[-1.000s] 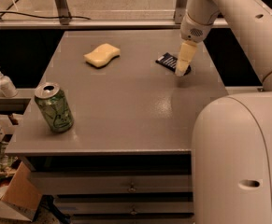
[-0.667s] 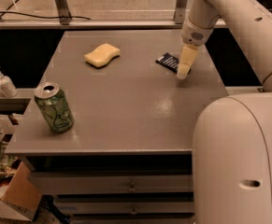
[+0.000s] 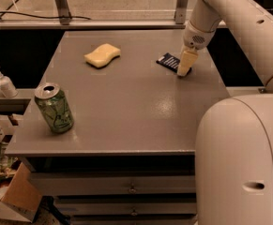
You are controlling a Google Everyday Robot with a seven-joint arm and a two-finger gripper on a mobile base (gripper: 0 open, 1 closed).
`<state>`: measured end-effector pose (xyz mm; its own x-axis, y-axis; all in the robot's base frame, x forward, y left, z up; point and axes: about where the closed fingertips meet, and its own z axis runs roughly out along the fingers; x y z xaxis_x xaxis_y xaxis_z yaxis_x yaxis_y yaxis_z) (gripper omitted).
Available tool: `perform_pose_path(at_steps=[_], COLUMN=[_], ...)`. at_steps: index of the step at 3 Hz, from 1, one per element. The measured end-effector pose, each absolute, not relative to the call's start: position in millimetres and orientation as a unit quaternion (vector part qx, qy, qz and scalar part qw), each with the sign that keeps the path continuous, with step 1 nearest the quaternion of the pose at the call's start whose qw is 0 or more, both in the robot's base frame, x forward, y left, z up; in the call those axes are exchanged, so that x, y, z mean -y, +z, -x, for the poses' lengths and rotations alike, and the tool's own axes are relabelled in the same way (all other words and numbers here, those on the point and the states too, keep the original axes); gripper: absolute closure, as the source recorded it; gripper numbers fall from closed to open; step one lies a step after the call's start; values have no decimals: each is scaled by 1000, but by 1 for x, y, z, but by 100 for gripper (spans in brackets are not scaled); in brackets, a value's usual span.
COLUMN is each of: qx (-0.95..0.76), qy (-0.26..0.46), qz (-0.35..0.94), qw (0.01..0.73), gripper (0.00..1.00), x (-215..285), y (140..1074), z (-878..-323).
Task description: Move rxbar blueberry near sponge
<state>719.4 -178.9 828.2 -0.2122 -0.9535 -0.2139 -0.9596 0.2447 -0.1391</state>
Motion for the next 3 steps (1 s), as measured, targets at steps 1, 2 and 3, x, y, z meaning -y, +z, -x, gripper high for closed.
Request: perform_pose_path(at_steps=[1,2,3], qx=[-778,-778,-778], qy=[13,13,13], qz=[616,617,617], qw=[123,117,117], gripper=[63,87,100], x=[178,179,179], y=[824,820,822], z=[-716,-713,-713])
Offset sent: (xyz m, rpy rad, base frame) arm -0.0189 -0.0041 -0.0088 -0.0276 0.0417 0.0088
